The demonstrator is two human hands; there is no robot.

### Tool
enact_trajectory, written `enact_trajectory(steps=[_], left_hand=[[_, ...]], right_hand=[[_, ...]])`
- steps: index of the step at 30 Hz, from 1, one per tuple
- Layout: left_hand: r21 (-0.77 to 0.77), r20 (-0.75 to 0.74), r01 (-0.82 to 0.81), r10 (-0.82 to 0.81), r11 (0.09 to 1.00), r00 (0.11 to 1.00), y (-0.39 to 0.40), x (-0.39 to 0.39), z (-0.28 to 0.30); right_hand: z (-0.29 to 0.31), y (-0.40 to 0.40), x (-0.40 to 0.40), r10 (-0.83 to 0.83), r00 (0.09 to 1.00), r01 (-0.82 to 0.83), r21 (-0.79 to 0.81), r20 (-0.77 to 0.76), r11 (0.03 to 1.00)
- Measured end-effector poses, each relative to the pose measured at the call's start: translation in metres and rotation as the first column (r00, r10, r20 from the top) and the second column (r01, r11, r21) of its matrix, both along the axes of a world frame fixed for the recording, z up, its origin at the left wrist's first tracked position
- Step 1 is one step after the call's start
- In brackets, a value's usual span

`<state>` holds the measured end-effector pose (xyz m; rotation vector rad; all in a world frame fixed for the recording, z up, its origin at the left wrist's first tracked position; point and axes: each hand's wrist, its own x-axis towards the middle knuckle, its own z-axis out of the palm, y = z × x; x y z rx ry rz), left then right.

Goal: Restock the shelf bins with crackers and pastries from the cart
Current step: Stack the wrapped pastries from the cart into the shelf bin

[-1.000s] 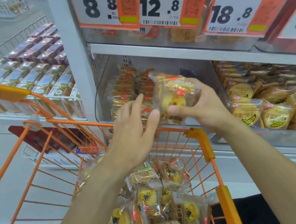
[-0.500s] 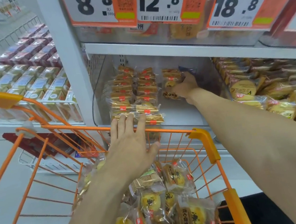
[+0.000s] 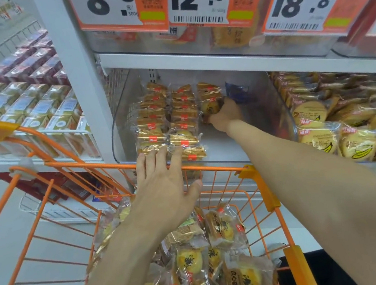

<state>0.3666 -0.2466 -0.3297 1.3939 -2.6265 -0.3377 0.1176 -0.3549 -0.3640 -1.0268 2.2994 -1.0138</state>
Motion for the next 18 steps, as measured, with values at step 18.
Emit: enact_trajectory(steps=[18], left_hand=[[0.106,-0.128,0.050,-0.036,0.993,0.991,-0.002,0.005,0.019]], right_hand=[[0.062,0.032,0.010,0.104,0.958,-0.090,0.065,-0.267,0.994]])
